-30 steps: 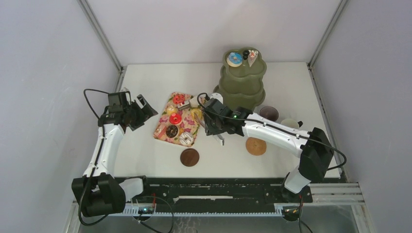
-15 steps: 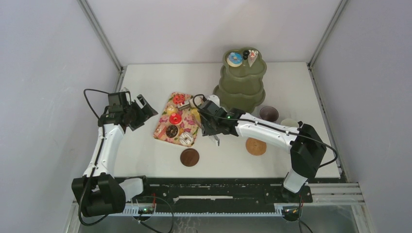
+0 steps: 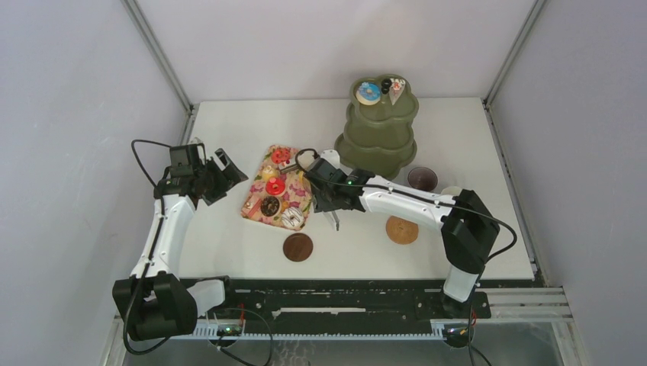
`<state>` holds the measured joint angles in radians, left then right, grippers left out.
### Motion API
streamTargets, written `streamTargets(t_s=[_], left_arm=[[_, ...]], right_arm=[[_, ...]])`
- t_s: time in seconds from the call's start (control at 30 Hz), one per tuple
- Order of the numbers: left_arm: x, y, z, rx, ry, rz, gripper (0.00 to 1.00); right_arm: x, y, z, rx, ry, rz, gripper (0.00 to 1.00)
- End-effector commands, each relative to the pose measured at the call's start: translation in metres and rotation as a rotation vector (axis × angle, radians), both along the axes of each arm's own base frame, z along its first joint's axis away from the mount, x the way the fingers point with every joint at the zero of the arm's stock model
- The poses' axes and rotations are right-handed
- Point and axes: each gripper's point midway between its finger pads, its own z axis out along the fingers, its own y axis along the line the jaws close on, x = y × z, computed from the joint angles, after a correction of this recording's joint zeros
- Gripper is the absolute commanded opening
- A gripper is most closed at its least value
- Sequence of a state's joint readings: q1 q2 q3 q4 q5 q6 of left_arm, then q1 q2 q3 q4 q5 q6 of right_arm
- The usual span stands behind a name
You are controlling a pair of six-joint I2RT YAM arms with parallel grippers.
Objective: Serve the afternoon tea
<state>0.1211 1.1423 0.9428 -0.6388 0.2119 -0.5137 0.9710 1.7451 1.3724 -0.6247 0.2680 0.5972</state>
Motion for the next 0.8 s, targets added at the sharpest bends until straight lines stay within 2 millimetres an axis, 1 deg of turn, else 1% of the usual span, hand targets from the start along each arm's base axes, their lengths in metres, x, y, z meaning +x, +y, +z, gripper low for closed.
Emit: streamTargets(t_s=[0.0,0.1,0.17,0.3,0.37,0.4,0.6,0.77], left_arm=[[0.011,0.004,0.024,0.031,-0.083,-0.014,0.87],[0.011,0.004,0.024,0.031,-0.082,-0.013,0.87],[0.011,0.004,0.024,0.032,-0.083,-0.013,0.87],[0.010,0.004,0.024,0.032,-0.083,-0.014,0.87],[0.010,0.005,0.024,0.032,-0.082,-0.012,0.87],[0.010,0.004,0.024,0.031,-0.083,-0.015,0.87],[0.010,0.004,0.026,0.030,-0.088,-0.013,0.87],[0.010,0.004,0.026,0.031,-0.087,-0.009,0.87]], right_arm=[[0.016,0.018,0.022,0.054,-0.073,-0.013,0.50],[0.016,0.021,0.023,0.056,-0.080,0.000,0.47],[0.017,0.020,0.025,0.056,-0.082,0.002,0.41],[0.015,0.019,0.032,0.061,-0.095,0.012,0.19],[0.014,0.017,0.037,0.062,-0.104,0.022,0.06],[0.013,0.017,0.041,0.067,-0.110,0.030,0.00],[0.003,0.014,0.071,0.103,-0.147,0.087,0.00],[-0.014,0.003,0.108,0.153,-0.189,0.160,0.00]])
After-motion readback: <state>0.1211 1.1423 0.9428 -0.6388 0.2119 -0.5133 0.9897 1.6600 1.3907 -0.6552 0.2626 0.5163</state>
